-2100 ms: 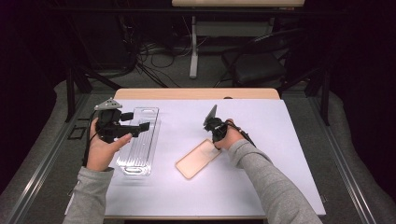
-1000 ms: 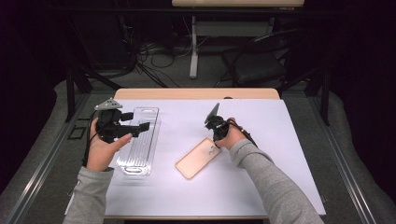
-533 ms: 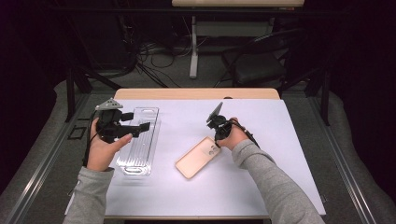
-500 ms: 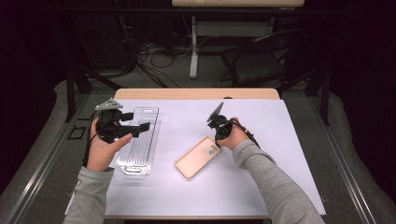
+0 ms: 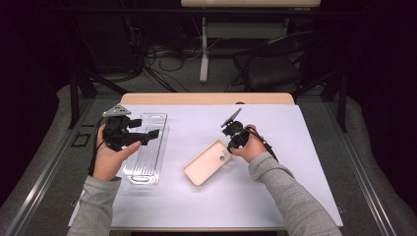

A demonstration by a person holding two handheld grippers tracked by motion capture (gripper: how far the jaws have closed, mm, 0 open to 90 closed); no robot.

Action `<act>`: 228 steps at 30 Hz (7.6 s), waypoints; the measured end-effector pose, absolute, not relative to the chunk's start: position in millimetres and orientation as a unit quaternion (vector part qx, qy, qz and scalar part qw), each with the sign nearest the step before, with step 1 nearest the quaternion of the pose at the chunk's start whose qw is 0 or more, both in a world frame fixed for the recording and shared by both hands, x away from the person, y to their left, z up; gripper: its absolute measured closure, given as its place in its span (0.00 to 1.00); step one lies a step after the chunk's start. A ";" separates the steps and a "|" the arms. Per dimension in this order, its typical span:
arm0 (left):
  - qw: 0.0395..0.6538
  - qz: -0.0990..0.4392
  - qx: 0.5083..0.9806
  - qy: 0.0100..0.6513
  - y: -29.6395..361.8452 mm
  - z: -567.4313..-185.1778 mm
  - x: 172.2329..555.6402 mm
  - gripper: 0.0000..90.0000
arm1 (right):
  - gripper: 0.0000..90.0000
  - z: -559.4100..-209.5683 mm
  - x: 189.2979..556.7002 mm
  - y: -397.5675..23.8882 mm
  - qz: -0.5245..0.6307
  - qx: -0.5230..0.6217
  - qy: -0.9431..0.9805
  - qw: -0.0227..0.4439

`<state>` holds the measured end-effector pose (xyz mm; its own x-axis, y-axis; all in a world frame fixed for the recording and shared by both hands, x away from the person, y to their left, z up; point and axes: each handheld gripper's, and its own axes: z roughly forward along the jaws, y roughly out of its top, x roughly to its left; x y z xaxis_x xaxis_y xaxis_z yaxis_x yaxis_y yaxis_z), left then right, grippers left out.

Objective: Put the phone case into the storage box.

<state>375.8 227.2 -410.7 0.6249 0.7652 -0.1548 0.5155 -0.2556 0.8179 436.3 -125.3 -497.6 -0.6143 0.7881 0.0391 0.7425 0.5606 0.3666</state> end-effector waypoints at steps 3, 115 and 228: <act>0.450 0.138 0.782 0.409 226.6 -411.0 376.0 0.18 | 0.98 -495.2 433.2 -127.2 0.189 0.430 0.880 0.074; 0.466 -0.051 0.809 0.354 158.8 -445.8 370.4 0.57 | 0.98 -463.5 342.2 -113.3 0.366 0.295 0.813 0.344; 0.429 -0.053 0.832 0.348 151.8 -459.3 373.4 0.89 | 0.80 -467.0 335.2 -99.4 0.384 0.273 0.811 0.347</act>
<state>373.4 151.8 -459.3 0.7515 0.5345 -0.3867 0.6251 -0.3897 0.6763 335.2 -99.4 -467.0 -0.6110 0.7086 -0.3530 0.1759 0.5563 0.8122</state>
